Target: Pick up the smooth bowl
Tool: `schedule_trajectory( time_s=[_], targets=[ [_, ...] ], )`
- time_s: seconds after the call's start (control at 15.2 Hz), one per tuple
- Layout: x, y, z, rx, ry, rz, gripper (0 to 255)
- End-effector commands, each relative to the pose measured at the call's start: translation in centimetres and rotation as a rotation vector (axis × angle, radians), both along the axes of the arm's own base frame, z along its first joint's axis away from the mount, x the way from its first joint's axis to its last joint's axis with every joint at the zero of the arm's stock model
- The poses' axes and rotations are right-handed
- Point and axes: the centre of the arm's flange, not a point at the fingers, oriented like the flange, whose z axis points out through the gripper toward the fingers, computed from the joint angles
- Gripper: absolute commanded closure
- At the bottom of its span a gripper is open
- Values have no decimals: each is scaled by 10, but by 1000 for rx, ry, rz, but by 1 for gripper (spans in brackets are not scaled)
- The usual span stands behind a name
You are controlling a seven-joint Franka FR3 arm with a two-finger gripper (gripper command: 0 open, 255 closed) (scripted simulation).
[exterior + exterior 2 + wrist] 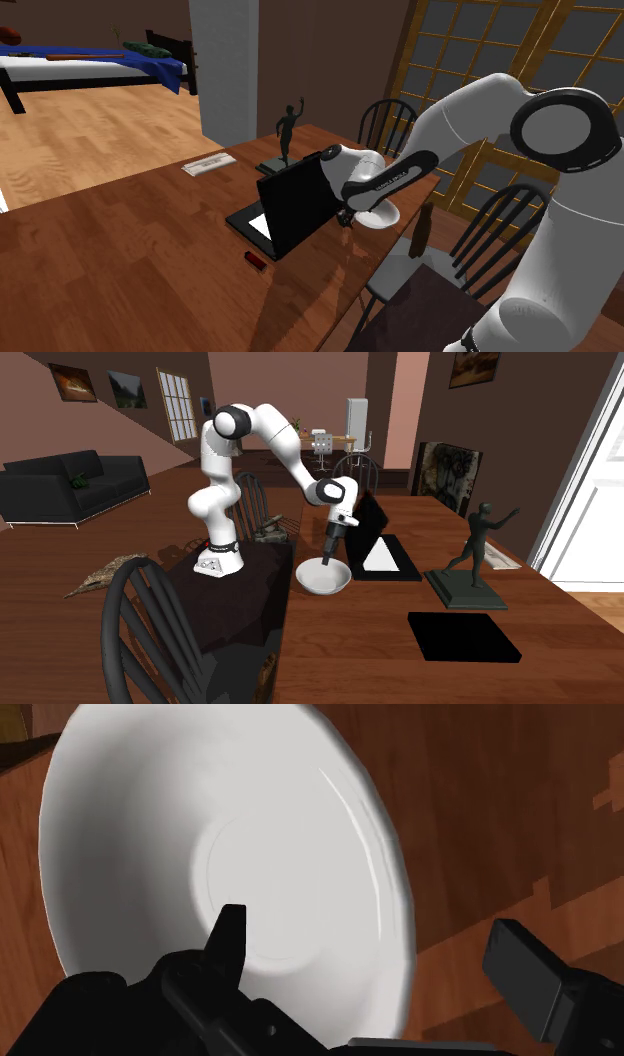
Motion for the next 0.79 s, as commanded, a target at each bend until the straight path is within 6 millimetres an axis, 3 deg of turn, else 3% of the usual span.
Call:
schedule_trajectory(
  time_s=[0.0,0.07,0.13,0.73],
  targets=[
    [0,0,-9,0,0,0,0],
    [0,0,-9,0,0,0,0],
    [-1,0,-10,0,0,0,255],
    [0,0,-9,0,0,0,255]
  ],
)
